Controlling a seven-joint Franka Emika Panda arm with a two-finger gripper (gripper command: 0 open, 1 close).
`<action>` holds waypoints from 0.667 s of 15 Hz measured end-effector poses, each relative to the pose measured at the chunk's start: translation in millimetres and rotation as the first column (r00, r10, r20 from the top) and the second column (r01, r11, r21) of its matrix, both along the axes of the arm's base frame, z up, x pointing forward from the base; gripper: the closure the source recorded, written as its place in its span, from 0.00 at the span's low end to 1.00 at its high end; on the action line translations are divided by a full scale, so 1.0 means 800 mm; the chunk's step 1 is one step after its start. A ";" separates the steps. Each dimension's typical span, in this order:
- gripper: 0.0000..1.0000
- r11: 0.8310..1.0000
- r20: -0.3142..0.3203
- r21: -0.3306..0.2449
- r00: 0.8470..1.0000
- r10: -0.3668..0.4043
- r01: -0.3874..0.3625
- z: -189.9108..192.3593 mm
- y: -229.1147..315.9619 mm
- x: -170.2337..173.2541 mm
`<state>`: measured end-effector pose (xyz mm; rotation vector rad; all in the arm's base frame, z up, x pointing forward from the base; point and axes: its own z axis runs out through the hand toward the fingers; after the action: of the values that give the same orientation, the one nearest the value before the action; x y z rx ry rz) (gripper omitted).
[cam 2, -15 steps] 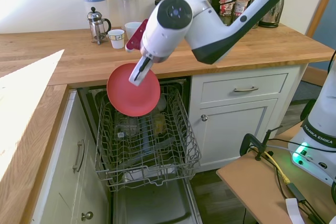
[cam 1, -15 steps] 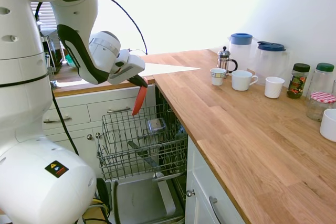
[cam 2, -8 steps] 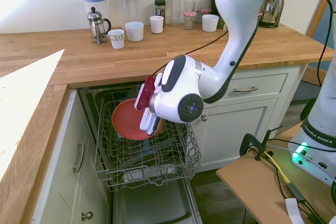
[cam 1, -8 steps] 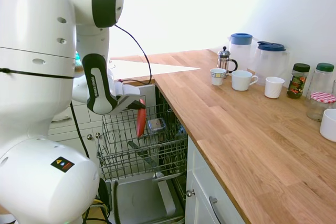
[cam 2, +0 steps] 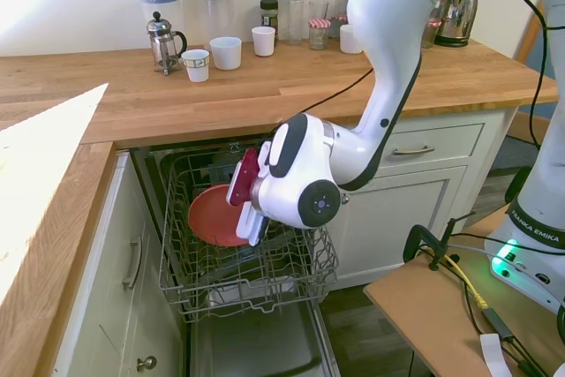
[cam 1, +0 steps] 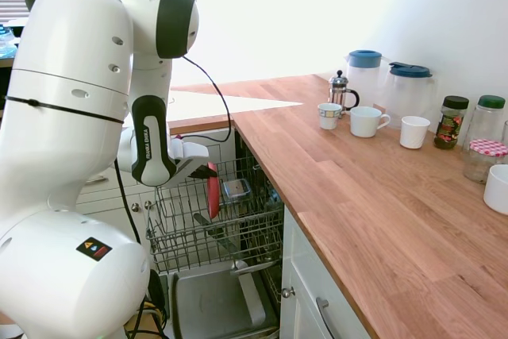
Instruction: Put the plate in the dishwasher
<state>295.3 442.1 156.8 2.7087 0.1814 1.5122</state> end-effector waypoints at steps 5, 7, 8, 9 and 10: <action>0.00 0.999 -0.059 0.013 0.997 -0.040 0.041 -0.026 0.034 0.000; 0.00 0.995 -0.093 0.008 0.991 -0.096 0.097 -0.019 0.043 0.008; 0.00 0.991 -0.116 0.000 0.985 -0.131 0.131 -0.014 0.047 0.014; 0.00 0.986 -0.148 -0.012 0.975 -0.167 0.167 -0.009 0.050 0.020; 0.00 0.980 -0.181 -0.028 0.963 -0.201 0.199 -0.005 0.052 0.026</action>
<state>315.9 483.4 152.5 2.7582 -0.0788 1.2078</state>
